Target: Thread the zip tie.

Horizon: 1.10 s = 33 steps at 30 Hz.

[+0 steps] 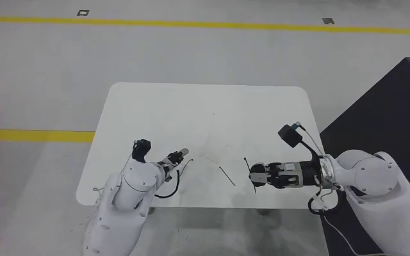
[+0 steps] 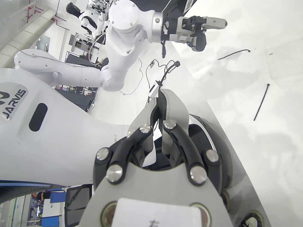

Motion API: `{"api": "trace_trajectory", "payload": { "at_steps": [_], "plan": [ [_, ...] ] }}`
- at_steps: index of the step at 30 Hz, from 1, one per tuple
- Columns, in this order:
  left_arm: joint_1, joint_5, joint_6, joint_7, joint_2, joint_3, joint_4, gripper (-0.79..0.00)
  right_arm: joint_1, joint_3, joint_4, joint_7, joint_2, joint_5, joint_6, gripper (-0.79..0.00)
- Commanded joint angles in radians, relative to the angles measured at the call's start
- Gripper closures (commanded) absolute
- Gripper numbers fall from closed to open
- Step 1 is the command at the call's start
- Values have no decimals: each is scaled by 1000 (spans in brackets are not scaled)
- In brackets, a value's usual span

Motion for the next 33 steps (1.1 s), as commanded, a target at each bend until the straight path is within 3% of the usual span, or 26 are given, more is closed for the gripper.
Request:
{"api": "trace_trajectory", "payload": {
  "at_steps": [1,7,9,21,26,28,33],
  "plan": [
    [26,-57,11,3,7,-28,-26,-785,0,0,0,0,0,0,0,0],
    [74,-261,11,3,39,-29,-56,-785,0,0,0,0,0,0,0,0],
    [69,-367,11,3,60,11,-61,-785,0,0,0,0,0,0,0,0],
    [84,-395,11,31,58,13,-44,-785,0,0,0,0,0,0,0,0],
    [155,-703,11,294,9,-91,-105,-785,0,0,0,0,0,0,0,0],
    [204,-840,11,467,-17,-129,-150,-785,0,0,0,0,0,0,0,0],
    [278,-1092,11,721,-53,-124,-256,-785,0,0,0,0,0,0,0,0]
  ]
}}
